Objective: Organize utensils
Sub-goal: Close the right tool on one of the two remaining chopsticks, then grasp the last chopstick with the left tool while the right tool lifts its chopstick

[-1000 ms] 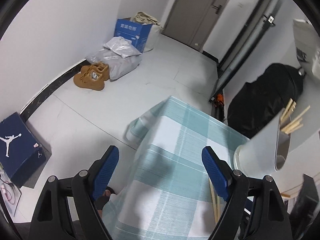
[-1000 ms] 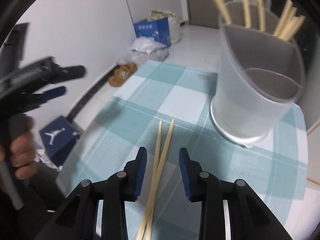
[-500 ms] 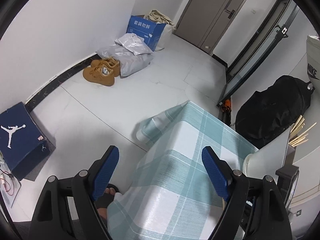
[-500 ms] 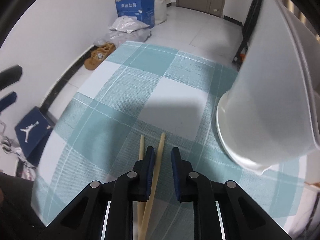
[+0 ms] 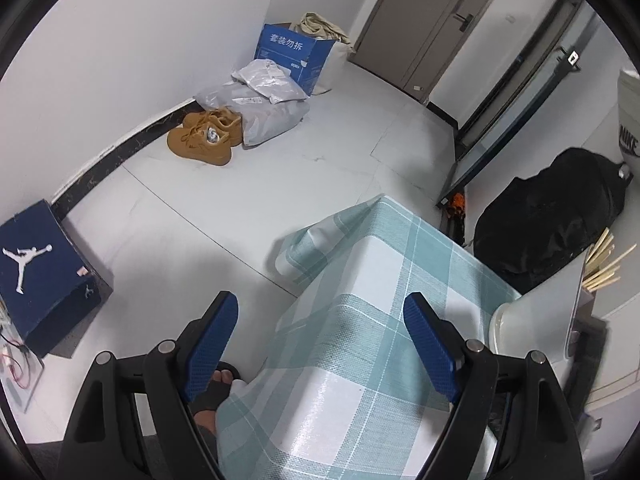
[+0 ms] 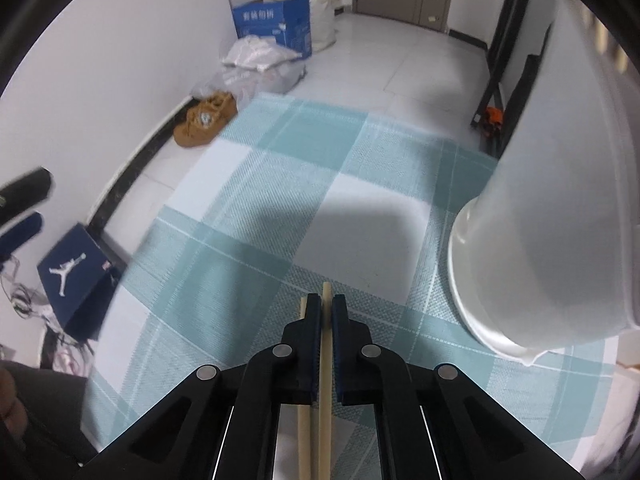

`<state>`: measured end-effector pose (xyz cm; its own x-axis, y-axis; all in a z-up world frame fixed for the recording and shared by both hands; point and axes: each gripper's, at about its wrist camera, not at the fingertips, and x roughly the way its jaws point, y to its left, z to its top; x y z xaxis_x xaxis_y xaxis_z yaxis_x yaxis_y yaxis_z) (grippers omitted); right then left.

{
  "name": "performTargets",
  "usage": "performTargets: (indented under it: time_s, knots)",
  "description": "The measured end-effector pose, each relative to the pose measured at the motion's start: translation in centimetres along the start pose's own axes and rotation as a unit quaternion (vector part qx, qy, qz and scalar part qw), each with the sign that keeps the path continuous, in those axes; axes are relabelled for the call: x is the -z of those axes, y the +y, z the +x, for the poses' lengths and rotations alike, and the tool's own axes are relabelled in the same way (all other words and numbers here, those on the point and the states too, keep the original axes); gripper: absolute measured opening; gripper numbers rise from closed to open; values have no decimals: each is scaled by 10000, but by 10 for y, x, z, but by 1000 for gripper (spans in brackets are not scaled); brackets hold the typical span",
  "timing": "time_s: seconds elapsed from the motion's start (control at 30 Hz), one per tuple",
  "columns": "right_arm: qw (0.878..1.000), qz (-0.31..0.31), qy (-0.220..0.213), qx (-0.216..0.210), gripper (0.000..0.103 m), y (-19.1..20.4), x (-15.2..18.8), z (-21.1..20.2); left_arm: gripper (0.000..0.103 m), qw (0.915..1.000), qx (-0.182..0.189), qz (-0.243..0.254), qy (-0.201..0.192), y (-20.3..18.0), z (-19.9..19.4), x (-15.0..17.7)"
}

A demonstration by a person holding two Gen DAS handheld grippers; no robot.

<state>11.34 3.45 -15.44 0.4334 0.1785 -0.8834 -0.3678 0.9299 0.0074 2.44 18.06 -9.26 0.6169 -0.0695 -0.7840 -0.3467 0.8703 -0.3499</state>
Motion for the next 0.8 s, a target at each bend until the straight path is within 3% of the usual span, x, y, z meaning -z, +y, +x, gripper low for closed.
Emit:
performTargets:
  time_s: [0.3, 0.47, 0.63, 0.8]
  knots:
    - [9922, 341, -1132, -399, 4, -20, 10, -79, 82, 9989, -24, 344, 313, -22, 9, 14]
    - [9804, 763, -1687, -673, 4, -43, 27, -122, 82, 9934, 420, 611, 876, -54, 23, 28]
    - [9670, 1293, -1979, -952, 4, -72, 50, -148, 82, 9854, 303, 1240, 1124, -90, 32, 47]
    - [9575, 1590, -2144, -1094, 4, -94, 70, -159, 82, 9768, 220, 1440, 1571, -108, 45, 63]
